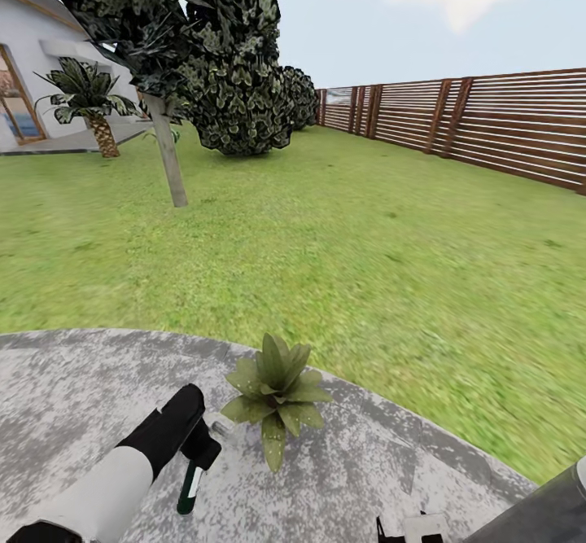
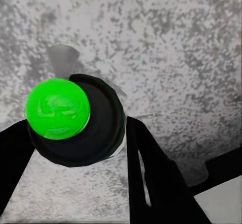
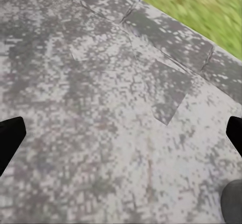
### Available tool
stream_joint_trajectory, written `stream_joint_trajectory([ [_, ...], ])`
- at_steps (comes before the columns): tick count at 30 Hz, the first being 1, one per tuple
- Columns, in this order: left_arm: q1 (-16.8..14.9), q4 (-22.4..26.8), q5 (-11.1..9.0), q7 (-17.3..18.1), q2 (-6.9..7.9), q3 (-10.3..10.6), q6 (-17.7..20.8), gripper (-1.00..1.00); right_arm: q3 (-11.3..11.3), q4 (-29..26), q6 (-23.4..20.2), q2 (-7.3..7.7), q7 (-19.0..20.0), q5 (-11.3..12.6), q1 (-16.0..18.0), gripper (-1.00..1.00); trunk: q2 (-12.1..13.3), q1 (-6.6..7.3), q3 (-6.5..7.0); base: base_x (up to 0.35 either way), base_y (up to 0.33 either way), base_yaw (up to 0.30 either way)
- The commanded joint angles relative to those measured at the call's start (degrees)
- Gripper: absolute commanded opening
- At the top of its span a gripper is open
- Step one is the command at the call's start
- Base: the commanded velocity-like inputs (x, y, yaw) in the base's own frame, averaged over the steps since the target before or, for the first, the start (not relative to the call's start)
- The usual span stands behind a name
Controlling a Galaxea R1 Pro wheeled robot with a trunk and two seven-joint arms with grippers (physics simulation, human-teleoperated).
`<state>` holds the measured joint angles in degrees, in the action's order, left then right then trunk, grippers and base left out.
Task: Pick up the pesticide atomizer in the garden and spray insectifuge to fully cover both potted plants in the garden.
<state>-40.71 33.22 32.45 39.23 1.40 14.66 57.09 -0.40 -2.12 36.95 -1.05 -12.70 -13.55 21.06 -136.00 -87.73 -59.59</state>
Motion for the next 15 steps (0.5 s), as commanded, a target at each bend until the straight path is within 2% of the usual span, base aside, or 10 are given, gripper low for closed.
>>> stream_joint_trajectory([
  [1,-0.36,0.34,0.71,0.64,0.05,0.23,0.06,-1.00,-0.05,-0.03,0.05,-0.03,-0.50,-0.58,0.03,1.00,-0.02,0.01,-0.05,0.000,0.000,0.000],
  [4,-1.34,1.32,0.90,0.63,0.07,0.20,0.02,-1.00,-0.11,-0.15,0.05,0.31,-0.58,-0.46,0.03,1.00,-0.02,0.01,-0.05,0.021,0.000,0.000],
  [7,-2.31,1.73,0.79,0.66,0.04,0.21,0.04,-1.00,-0.19,-0.16,0.05,0.40,-0.65,-0.48,0.03,1.00,-0.02,0.01,-0.05,0.251,0.027,0.000],
  [10,-2.44,1.74,0.80,0.73,0.10,0.42,0.05,-1.00,-0.21,-0.12,0.05,0.43,-0.66,-0.51,0.03,1.00,-0.02,0.01,-0.05,0.100,0.019,0.000],
  [15,-2.79,1.57,1.09,1.97,1.17,2.05,-0.16,-1.00,-0.13,-0.08,0.05,0.44,-0.66,-0.51,0.03,1.00,-0.02,0.01,-0.05,0.011,0.002,0.000],
])
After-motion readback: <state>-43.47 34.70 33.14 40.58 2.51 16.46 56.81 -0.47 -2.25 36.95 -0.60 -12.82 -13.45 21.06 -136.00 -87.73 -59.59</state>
